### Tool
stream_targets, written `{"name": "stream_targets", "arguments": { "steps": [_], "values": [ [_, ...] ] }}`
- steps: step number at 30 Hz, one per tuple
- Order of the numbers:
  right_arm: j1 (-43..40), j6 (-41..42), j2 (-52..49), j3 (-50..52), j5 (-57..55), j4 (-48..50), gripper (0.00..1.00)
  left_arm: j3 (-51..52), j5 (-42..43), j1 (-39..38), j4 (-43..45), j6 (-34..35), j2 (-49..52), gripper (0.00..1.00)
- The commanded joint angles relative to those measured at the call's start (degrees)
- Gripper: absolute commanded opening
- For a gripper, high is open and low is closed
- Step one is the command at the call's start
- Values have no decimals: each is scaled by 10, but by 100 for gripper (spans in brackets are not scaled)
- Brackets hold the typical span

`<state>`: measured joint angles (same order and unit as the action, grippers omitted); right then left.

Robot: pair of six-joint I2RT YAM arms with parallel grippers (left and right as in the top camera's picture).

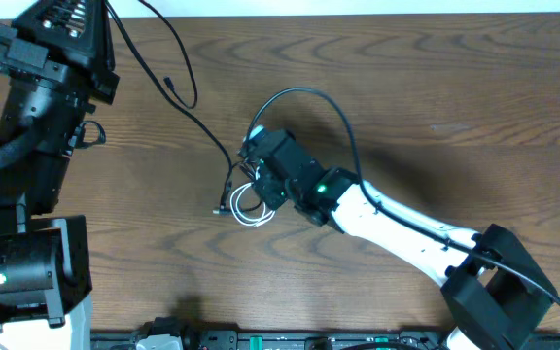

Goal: Untangle cables

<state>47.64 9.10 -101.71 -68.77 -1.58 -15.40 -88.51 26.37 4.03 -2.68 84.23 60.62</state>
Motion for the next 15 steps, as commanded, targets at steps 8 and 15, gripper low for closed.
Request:
{"name": "stream_targets", "arguments": {
  "steps": [8,15],
  "values": [
    [-147,97,121,-26,-102,-149,1,-7,8,2,-9,-1,-2,7],
    [-163,95,129,-26,-92,-186,1,-7,8,2,-9,-5,10,7]
  ]
}}
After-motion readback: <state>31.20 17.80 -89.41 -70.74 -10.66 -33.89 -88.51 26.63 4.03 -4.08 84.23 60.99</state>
